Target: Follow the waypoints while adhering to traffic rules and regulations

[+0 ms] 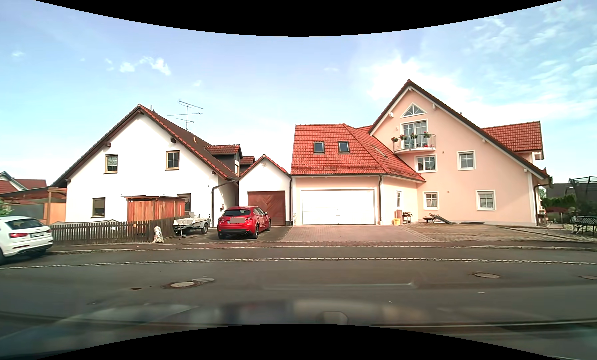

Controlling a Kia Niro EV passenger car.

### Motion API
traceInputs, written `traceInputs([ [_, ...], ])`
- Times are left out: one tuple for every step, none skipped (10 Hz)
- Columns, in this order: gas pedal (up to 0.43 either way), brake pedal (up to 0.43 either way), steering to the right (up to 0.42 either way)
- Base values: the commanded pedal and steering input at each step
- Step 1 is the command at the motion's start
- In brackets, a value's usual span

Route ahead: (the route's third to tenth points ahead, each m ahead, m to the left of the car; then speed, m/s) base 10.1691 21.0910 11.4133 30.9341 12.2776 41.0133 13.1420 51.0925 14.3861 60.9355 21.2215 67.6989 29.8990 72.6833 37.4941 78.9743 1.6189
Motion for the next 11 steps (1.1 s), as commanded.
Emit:
traceInputs([
  [0.0, 0.037, -0.044],
  [0.0, 0.0, -0.073],
  [0.0, 0.0, -0.111],
  [0.0, 0.0, -0.135],
  [0.0, 0.0, -0.174],
  [0.0, 0.0, -0.214],
  [0.0, 0.0, -0.224],
  [0.0, 0.0, -0.238],
  [0.008, 0.0, -0.266],
  [0.039, 0.0, -0.291],
  [0.059, 0.0, -0.327],
])
